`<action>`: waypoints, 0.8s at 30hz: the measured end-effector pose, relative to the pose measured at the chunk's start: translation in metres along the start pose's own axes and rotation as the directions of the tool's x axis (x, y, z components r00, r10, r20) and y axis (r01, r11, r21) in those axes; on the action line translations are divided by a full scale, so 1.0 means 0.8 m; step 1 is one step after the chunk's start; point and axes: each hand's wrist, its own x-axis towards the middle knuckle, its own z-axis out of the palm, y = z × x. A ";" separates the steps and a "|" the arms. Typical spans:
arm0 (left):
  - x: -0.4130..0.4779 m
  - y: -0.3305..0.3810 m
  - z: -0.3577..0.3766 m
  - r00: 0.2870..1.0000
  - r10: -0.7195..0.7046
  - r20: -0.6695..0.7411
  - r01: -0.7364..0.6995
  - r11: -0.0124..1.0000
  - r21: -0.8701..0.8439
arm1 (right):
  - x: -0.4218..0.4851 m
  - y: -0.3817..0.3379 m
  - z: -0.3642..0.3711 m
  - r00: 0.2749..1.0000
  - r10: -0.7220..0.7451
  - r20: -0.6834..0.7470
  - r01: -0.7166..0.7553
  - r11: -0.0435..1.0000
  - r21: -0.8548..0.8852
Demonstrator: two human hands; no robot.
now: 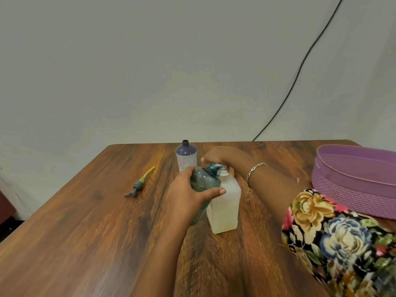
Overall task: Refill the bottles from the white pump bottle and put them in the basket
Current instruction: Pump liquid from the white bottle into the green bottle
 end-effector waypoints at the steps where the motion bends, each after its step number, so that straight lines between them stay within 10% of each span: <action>1: 0.001 0.000 0.000 1.000 -0.001 -0.001 0.001 1.000 0.003 | -0.004 -0.001 -0.003 1.000 0.002 0.014 -0.003 0.998 0.056; 7: 0.002 0.003 0.001 1.000 -0.004 -0.010 0.004 1.000 -0.016 | -0.028 -0.003 -0.020 0.984 -0.040 0.174 -0.018 0.948 0.318; 18: 0.002 0.001 0.000 0.999 0.014 -0.032 -0.014 1.000 -0.006 | 0.003 -0.001 -0.004 0.996 -0.046 0.070 0.045 0.999 0.017; 24: 0.001 -0.001 0.003 1.000 -0.017 0.000 0.017 0.999 -0.045 | -0.016 0.002 -0.015 0.977 -0.064 0.205 -0.010 0.940 0.341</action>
